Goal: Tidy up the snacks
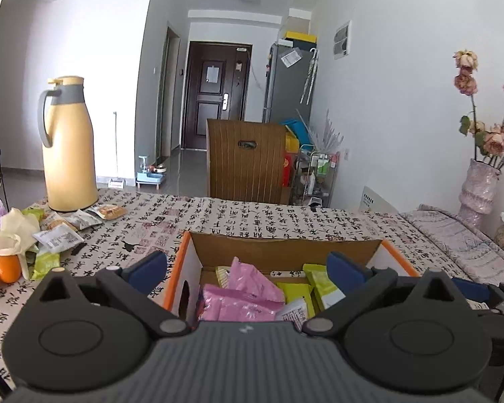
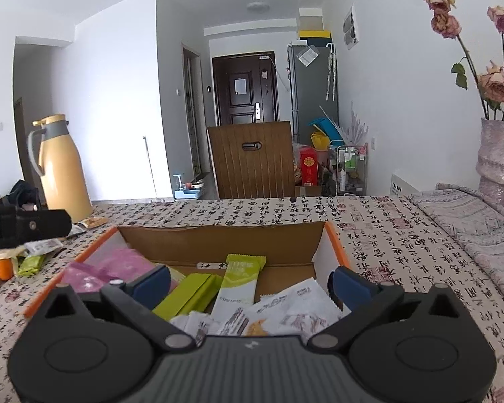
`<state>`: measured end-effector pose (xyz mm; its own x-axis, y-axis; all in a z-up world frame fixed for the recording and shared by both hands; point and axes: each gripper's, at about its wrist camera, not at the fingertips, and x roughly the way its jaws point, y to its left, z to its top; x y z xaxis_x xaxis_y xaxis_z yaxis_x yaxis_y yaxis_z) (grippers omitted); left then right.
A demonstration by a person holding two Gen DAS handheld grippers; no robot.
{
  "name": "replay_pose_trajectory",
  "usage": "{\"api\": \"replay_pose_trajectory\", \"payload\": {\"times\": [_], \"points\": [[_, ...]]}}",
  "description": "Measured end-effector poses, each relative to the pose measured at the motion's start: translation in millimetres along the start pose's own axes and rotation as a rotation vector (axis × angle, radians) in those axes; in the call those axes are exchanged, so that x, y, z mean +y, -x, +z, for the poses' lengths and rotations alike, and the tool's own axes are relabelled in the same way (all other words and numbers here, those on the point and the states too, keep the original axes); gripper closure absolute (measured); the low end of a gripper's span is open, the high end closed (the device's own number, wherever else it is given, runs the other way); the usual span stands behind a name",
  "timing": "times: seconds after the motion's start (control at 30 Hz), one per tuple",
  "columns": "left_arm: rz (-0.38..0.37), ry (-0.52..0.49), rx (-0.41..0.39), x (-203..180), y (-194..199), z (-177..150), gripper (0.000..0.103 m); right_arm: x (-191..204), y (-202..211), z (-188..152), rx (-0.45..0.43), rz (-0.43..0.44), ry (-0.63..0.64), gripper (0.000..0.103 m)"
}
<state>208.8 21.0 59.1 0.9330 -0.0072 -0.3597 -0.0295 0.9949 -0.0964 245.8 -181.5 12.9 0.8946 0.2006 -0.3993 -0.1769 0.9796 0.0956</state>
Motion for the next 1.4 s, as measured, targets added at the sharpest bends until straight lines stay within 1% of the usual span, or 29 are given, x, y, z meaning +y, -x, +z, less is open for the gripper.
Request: {"api": "replay_pose_trajectory", "payload": {"times": [0.13, 0.23, 0.5, 0.7, 0.97, 1.4], "points": [[-0.007, -0.013, -0.003, 2.4, 25.8, -8.5, 0.000, 1.2, 25.0, -11.2, 0.015, 0.012, 0.002, 0.000], [0.004, -0.014, 0.010, 6.7, 43.9, -20.1, 0.000, 3.3, 44.4, -22.7, 0.028, 0.015, 0.010, 0.000], [0.022, -0.009, 0.095, 20.7, 81.3, -60.8, 0.000, 5.3, 93.0, -57.0, 0.069, 0.016, 0.009, 0.000], [0.026, -0.024, 0.153, 21.8, 102.1, -88.9, 0.000, 7.6, 122.9, -80.5, 0.097, 0.022, 0.004, 0.000], [0.024, -0.047, 0.183, 13.6, 123.4, -112.4, 0.000, 9.7, 150.8, -105.2, 0.120, 0.032, 0.003, 0.000], [0.021, -0.075, 0.192, 3.4, 139.9, -125.7, 0.000, 10.2, 172.6, -116.8, 0.116, 0.040, 0.000, 0.000]]}}
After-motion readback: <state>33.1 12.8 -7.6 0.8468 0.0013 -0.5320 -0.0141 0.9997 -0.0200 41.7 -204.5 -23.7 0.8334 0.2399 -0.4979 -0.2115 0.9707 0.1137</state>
